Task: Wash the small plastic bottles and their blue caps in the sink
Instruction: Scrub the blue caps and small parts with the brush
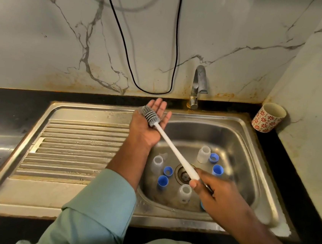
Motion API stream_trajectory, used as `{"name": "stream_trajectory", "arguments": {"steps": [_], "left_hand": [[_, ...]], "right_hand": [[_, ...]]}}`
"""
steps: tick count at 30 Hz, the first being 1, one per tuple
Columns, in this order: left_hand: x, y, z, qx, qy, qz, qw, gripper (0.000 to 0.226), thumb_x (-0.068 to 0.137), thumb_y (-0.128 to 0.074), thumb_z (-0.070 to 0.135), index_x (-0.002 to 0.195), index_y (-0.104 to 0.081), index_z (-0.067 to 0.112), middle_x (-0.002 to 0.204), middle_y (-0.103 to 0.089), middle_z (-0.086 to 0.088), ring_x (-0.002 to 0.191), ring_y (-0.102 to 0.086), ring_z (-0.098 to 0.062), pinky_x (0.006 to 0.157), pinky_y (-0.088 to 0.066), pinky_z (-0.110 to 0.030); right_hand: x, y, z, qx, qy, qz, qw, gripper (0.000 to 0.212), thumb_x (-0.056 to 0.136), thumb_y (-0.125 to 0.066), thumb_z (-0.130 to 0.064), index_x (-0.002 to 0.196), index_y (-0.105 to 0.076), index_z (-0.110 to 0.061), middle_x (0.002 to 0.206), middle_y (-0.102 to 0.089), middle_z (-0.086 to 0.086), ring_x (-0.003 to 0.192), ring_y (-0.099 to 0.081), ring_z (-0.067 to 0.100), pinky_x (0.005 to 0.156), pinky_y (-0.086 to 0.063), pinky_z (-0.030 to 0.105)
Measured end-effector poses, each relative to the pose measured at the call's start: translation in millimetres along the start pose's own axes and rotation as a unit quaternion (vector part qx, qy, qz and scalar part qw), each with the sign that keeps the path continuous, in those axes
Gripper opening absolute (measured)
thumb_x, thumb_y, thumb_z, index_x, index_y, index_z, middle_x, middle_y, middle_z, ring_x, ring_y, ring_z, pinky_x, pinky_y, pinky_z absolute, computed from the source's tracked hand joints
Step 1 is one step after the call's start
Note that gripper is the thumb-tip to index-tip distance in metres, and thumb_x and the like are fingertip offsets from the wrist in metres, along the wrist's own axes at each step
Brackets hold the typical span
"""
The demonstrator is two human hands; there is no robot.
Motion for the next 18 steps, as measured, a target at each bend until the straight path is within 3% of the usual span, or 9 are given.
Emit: {"name": "stream_trajectory", "arguments": {"steps": [4, 6, 9, 11, 13, 18], "left_hand": [[1.9, -0.8, -9.1, 0.001, 0.025, -0.002, 1.000, 0.026, 0.106, -0.042, 0.023, 0.116, -0.061, 0.010, 0.091, -0.076, -0.009, 0.078, -0.075, -0.021, 0.066, -0.061, -0.037], [5.7, 3.7, -6.3, -0.022, 0.022, 0.012, 0.999, 0.029, 0.107, -0.038, 0.024, 0.119, -0.061, 0.010, 0.091, -0.076, -0.010, 0.077, -0.075, -0.022, 0.067, -0.061, -0.038], [3.4, 8.2, -17.9, 0.040, 0.035, 0.005, 0.999, 0.028, 0.106, -0.041, 0.024, 0.113, -0.063, 0.008, 0.100, -0.076, -0.011, 0.087, -0.075, -0.022, 0.073, -0.061, -0.039], [4.1, 9.0, -22.2, 0.037, 0.045, 0.000, 0.998, 0.024, 0.105, -0.044, 0.021, 0.106, -0.063, 0.007, 0.094, -0.076, -0.011, 0.081, -0.075, -0.020, 0.070, -0.062, -0.037], [9.5, 12.8, -14.0, -0.008, 0.028, 0.016, 0.999, 0.027, 0.106, -0.039, 0.021, 0.112, -0.061, 0.008, 0.093, -0.075, -0.011, 0.078, -0.074, -0.020, 0.070, -0.062, -0.037], [8.6, 8.2, -21.0, 0.044, 0.040, 0.000, 0.998, 0.029, 0.106, -0.040, 0.024, 0.106, -0.061, 0.004, 0.085, -0.074, -0.011, 0.073, -0.073, -0.020, 0.074, -0.061, -0.037]], "right_hand": [[8.9, 3.8, 6.2, 0.015, -0.035, 0.022, 0.999, 0.016, 0.098, -0.052, -0.034, 0.094, -0.065, -0.025, 0.061, -0.052, -0.001, 0.047, -0.045, 0.001, 0.047, -0.040, 0.015], [3.2, 1.5, 4.6, -0.002, -0.023, -0.001, 1.000, 0.015, 0.098, -0.052, -0.036, 0.095, -0.064, -0.028, 0.063, -0.055, 0.002, 0.049, -0.049, 0.001, 0.049, -0.042, 0.015], [8.2, 5.5, 4.8, -0.010, -0.028, 0.006, 1.000, 0.015, 0.098, -0.053, -0.035, 0.088, -0.063, -0.029, 0.060, -0.054, 0.000, 0.049, -0.049, 0.002, 0.049, -0.043, 0.017], [11.7, 8.7, 10.4, -0.012, -0.048, 0.019, 0.999, 0.020, 0.098, -0.053, -0.036, 0.080, -0.061, -0.030, 0.058, -0.051, -0.002, 0.048, -0.046, 0.001, 0.047, -0.041, 0.017], [6.2, 4.8, 11.4, -0.034, -0.040, -0.001, 0.999, 0.017, 0.097, -0.052, -0.038, 0.085, -0.061, -0.030, 0.061, -0.055, -0.001, 0.050, -0.048, 0.000, 0.049, -0.042, 0.016], [9.9, 2.7, 15.3, 0.017, -0.078, 0.017, 0.997, 0.022, 0.098, -0.051, -0.038, 0.083, -0.062, -0.025, 0.059, -0.052, -0.004, 0.045, -0.046, -0.001, 0.049, -0.041, 0.016]]}}
Point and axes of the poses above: each hand's wrist, its own x-axis towards the middle knuckle, its own y-axis out of the back of the hand, z = x × y, the point moved 6 cm from there along x, towards the middle knuckle
